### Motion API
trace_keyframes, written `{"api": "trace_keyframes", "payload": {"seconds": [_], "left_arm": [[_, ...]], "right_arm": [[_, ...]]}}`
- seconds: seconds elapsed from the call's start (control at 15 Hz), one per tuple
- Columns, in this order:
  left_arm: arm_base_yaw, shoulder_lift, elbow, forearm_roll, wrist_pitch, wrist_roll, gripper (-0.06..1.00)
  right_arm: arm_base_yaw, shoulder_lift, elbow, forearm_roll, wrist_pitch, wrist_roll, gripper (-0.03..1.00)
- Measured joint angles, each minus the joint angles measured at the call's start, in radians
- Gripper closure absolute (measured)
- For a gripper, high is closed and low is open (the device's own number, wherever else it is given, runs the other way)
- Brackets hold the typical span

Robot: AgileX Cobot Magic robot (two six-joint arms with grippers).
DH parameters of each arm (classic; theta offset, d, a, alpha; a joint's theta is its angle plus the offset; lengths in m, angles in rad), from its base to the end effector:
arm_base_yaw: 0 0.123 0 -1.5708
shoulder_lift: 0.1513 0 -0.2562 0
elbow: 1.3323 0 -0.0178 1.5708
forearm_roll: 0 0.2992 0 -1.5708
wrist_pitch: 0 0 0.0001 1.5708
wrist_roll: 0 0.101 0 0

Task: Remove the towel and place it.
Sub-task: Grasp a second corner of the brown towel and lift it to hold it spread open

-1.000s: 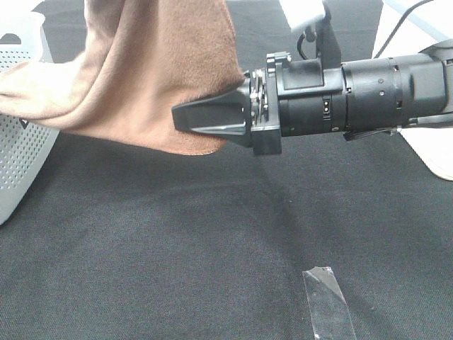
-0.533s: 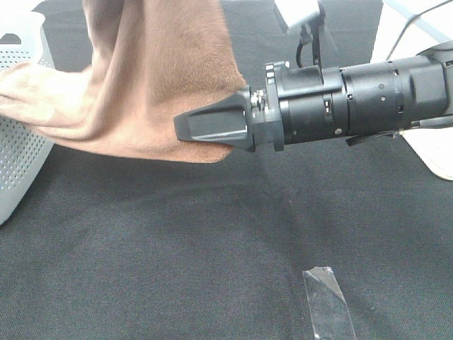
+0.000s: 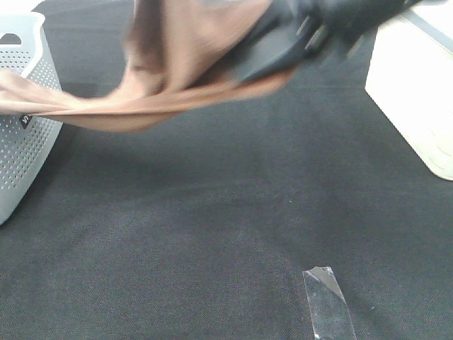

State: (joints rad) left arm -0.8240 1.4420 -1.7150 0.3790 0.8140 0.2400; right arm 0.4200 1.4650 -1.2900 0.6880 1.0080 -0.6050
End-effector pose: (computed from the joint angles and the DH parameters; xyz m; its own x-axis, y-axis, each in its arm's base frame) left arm 0.2702 -0.2519 0.4618 0.0215 0.6651 -0.7464 0.6055 0.5855 0.5391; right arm 0.3057 0.1960 0.2999 -0.6233 -0.4543 -0.6365 -0.7522 0.5710 0.3289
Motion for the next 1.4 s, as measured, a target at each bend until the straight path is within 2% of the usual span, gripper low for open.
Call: {"api": "trace_keyframes", "payload": {"seconds": [0.13,0.2,0.33,0.53,0.73,0.87,1.13,1.27,1.33,1.4], "left_arm": [[0.0,0.0,0.0,0.019,-0.089,0.0,0.94],[0.001,0.0,0.0,0.035,-0.133,0.0,0.94],[0.037,0.0,0.0,0.057,-0.211,0.0,0.94],[0.177,0.011,0.0,0.064,-0.303,0.0,0.94],[0.28,0.054,0.0,0.071,-0.473,0.0,0.94],[0.338,0.096,0.0,0.071,-0.607,0.0,0.94],[0.459,0.188,0.0,0.074,-0.901,0.0,0.94],[0.515,0.243,0.0,0.074,-1.044,0.0,0.94],[0.546,0.297,-0.014,0.07,-1.114,0.0,0.94],[0.559,0.341,-0.044,0.07,-1.142,0.0,0.94]], "right_arm": [[0.0,0.019,-0.236,-0.317,0.117,0.225,0.97],[0.0,0.037,-0.35,-0.436,0.147,0.28,0.97],[0.001,0.076,-0.522,-0.579,0.158,0.325,0.97],[0.001,0.095,-0.672,-0.714,0.135,0.289,0.97],[0.001,0.103,-0.688,-0.807,-0.056,0.224,0.97],[0.001,0.127,-0.688,-0.887,-0.233,0.222,0.97],[0.001,0.216,-0.688,-1.02,-0.499,0.211,0.97],[0.001,0.282,-0.688,-1.066,-0.659,0.197,0.97],[0.001,0.332,-0.688,-1.077,-0.777,0.2,0.97],[0.001,0.367,-0.688,-1.081,-0.847,0.207,0.97]]}}
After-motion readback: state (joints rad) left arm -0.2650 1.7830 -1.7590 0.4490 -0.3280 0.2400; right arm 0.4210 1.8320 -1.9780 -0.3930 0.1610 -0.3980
